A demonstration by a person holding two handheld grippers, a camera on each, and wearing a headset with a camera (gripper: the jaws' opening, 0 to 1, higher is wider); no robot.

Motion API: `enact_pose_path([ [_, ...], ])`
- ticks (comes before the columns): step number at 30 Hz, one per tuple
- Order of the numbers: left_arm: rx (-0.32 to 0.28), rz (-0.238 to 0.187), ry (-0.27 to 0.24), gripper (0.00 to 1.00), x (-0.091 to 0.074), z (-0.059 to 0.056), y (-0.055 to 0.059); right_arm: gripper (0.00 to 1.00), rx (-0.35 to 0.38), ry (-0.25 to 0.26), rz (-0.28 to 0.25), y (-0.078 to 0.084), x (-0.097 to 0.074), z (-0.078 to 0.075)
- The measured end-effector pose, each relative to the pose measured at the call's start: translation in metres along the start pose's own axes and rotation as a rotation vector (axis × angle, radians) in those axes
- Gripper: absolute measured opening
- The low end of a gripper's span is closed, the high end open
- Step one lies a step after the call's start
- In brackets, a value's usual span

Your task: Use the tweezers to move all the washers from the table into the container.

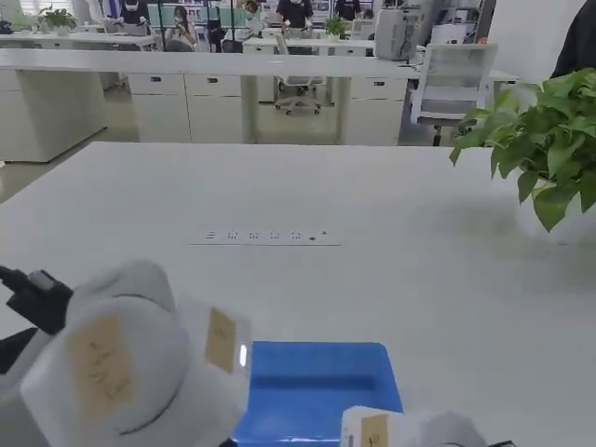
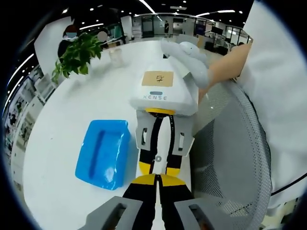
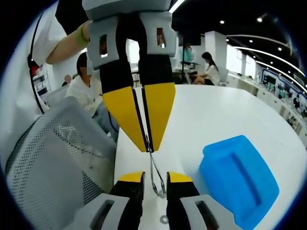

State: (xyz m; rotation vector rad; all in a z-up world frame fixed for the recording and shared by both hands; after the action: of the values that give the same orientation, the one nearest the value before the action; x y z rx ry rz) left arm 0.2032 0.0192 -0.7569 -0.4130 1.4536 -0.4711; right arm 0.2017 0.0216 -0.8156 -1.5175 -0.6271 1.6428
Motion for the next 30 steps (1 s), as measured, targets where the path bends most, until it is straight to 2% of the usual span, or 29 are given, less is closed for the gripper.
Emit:
enact_pose_path([
  [2, -0.030, -0.013, 0.004, 0.00, 0.002, 0.001, 0.000, 0.11, 0.019, 0.003, -0.005, -0.003, 0.000, -0.002],
  [3, -0.045, -0.024, 0.003, 0.00, 0.002, 0.001, -0.001, 0.05, 0.014, -0.004, 0.003, 0.000, 0.001, -0.003],
  [4, -0.037, -0.045, -0.002, 0.00, 0.003, 0.001, -0.002, 0.04, -0.013, -0.025, 0.004, 0.000, 0.001, -0.002],
  [5, -0.021, -0.086, -0.041, 0.00, 0.005, 0.006, -0.006, 0.03, 0.002, -0.016, -0.002, 0.000, -0.001, -0.005],
  [6, -0.047, -0.124, -0.076, 0.00, 0.006, 0.009, -0.008, 0.03, 0.037, -0.020, -0.004, 0.000, -0.001, -0.005],
  [8, -0.118, -0.153, -0.064, 0.09, 0.006, 0.004, -0.008, 0.03, 0.047, -0.016, -0.004, 0.000, -0.002, -0.008],
  [11, -0.200, -0.241, -0.119, 0.19, 0.004, 0.004, -0.009, 0.02, 0.076, -0.008, -0.009, 0.001, -0.003, -0.007],
  [13, -0.256, -0.305, -0.177, 0.27, 0.000, 0.004, -0.007, 0.02, 0.089, -0.002, -0.016, 0.002, -0.004, -0.007],
  [15, -0.326, -0.366, -0.206, 0.32, -0.004, 0.001, -0.006, 0.02, 0.111, 0.008, -0.026, 0.002, -0.004, -0.009],
  [17, -0.390, -0.429, -0.276, 0.40, -0.010, 0.000, -0.001, 0.02, 0.140, 0.015, -0.040, 0.002, -0.005, -0.011],
  [18, -0.421, -0.443, -0.299, 0.43, -0.012, -0.001, 0.002, 0.02, 0.166, 0.019, -0.052, 0.002, -0.005, -0.013],
  [20, -0.466, -0.471, -0.369, 0.50, -0.016, -0.005, 0.006, 0.02, 0.205, 0.021, -0.073, 0.002, -0.006, -0.015],
  [21, -0.498, -0.492, -0.413, 0.53, -0.020, -0.007, 0.012, 0.02, 0.241, 0.023, -0.089, 0.003, -0.007, -0.017],
  [25, -0.591, -0.550, -0.512, 0.68, -0.026, -0.013, 0.022, 0.02, 0.317, 0.015, -0.120, 0.005, -0.010, -0.020],
  [27, -0.628, -0.572, -0.545, 0.75, -0.026, -0.015, 0.024, 0.02, 0.338, 0.016, -0.124, 0.005, -0.012, -0.021],
  [29, -0.641, -0.576, -0.559, 0.78, -0.024, -0.019, 0.026, 0.02, 0.354, 0.022, -0.133, 0.004, -0.014, -0.023],
  [30, -0.667, -0.585, -0.575, 0.79, -0.024, -0.018, 0.027, 0.02, 0.361, 0.020, -0.135, 0.003, -0.014, -0.023],
])
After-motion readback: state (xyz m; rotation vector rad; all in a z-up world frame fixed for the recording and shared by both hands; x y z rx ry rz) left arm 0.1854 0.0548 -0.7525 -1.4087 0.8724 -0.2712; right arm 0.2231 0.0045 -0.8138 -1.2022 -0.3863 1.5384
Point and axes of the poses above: the centre of the closed fingertips' face, and the gripper's own axes: x roughly forward along the fingers, z roughly to its left, y roughly out of its underside, the point moved 2 cm from there along -x, roughly backward along the fingers, and after that the axes turned 7 degrees about x, right-handed, at the moved point
